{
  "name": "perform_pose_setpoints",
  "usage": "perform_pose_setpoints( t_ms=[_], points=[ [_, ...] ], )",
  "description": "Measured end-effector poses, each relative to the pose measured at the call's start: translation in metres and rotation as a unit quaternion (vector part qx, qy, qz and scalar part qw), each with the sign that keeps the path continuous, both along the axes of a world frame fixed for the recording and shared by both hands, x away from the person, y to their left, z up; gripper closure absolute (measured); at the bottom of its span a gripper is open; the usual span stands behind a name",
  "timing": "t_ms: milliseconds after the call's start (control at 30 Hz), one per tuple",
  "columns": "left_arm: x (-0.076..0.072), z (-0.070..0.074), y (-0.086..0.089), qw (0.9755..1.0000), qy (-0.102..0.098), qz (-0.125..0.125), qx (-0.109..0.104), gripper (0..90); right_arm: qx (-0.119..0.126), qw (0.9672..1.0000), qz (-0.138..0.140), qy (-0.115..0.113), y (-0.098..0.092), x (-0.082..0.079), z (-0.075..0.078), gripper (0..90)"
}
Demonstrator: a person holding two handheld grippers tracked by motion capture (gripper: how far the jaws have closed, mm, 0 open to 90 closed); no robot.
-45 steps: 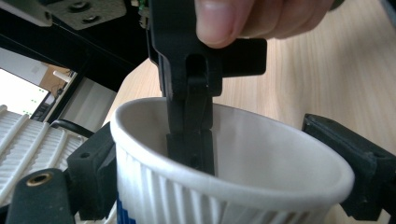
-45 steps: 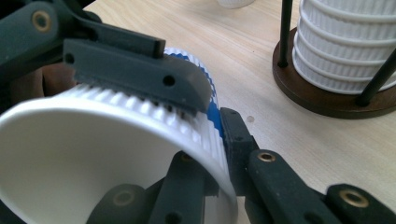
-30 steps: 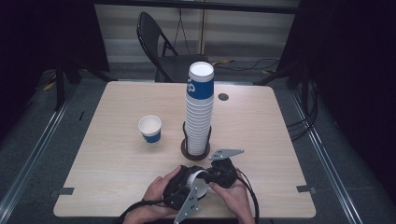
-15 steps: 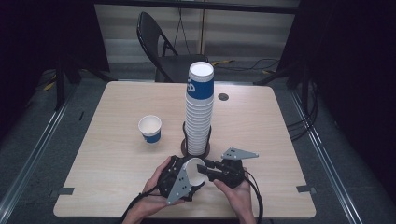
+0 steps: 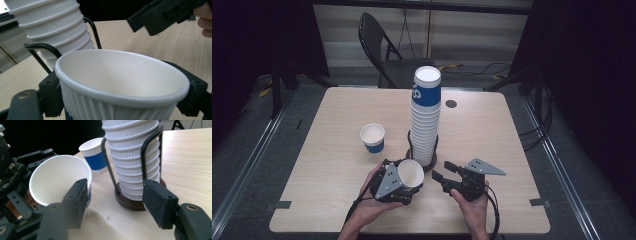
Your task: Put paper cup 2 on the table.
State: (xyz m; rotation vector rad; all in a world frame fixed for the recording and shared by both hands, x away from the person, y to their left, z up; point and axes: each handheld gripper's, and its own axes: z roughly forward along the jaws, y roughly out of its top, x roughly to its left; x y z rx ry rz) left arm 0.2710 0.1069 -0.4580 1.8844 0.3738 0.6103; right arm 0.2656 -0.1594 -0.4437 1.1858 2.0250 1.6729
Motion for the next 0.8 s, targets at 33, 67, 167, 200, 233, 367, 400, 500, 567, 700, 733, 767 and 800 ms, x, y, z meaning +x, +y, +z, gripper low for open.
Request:
perform_pose_setpoints(
  t_ms=[33,67,167,200,233,367,400,500,567,700,733,767,800],
  points=[
    [0.001,0.000,0.002,0.9999,0.006,0.004,-0.007,15.3,0.003,1.0000,-0.004,-0.004,-0.002,-0.001,-0.001,33.5],
    [0.002,0.000,0.004,0.9998,0.013,0.006,-0.014,15.2,0.003,0.9999,-0.012,-0.008,-0.003,-0.002,-0.001,31.8],
    [0.006,0.001,0.009,0.9990,0.030,0.016,-0.030,15.1,0.006,0.9996,-0.026,-0.010,-0.008,-0.003,-0.003,28.1],
    [0.007,0.001,0.012,0.9985,0.035,0.019,-0.037,15.1,0.002,0.9994,-0.032,-0.012,-0.009,-0.003,-0.004,26.3],
    [0.008,0.002,0.014,0.9981,0.038,0.021,-0.043,15.1,-0.001,0.9992,-0.037,-0.013,-0.010,-0.004,-0.005,25.1],
    [0.011,0.004,0.023,0.9963,0.049,0.033,-0.063,15.1,-0.009,0.9983,-0.055,-0.018,-0.013,-0.005,-0.009,16.9],
    [0.012,0.004,0.025,0.9959,0.050,0.035,-0.066,15.1,-0.013,0.9981,-0.057,-0.020,-0.014,-0.006,-0.011,14.7],
    [0.015,0.006,0.034,0.9945,0.054,0.050,-0.074,15.1,-0.012,0.9969,-0.073,-0.025,-0.016,-0.007,-0.015,14.0],
    [0.017,0.007,0.040,0.9925,0.061,0.060,-0.087,15.1,-0.014,0.9959,-0.085,-0.027,-0.019,-0.008,-0.015,13.9],
    [0.022,0.007,0.053,0.9895,0.071,0.076,-0.100,15.1,-0.024,0.9929,-0.111,-0.035,-0.024,-0.010,-0.018,13.9],
    [0.023,0.006,0.055,0.9892,0.072,0.081,-0.099,15.1,-0.030,0.9913,-0.122,-0.039,-0.025,-0.011,-0.019,13.8],
    [0.024,0.006,0.058,0.9884,0.073,0.087,-0.101,15.1,-0.036,0.9904,-0.126,-0.044,-0.026,-0.011,-0.021,13.8],
    [0.025,0.006,0.060,0.9878,0.075,0.089,-0.104,15.1,-0.038,0.9896,-0.132,-0.043,-0.027,-0.012,-0.023,13.8]
  ],
)
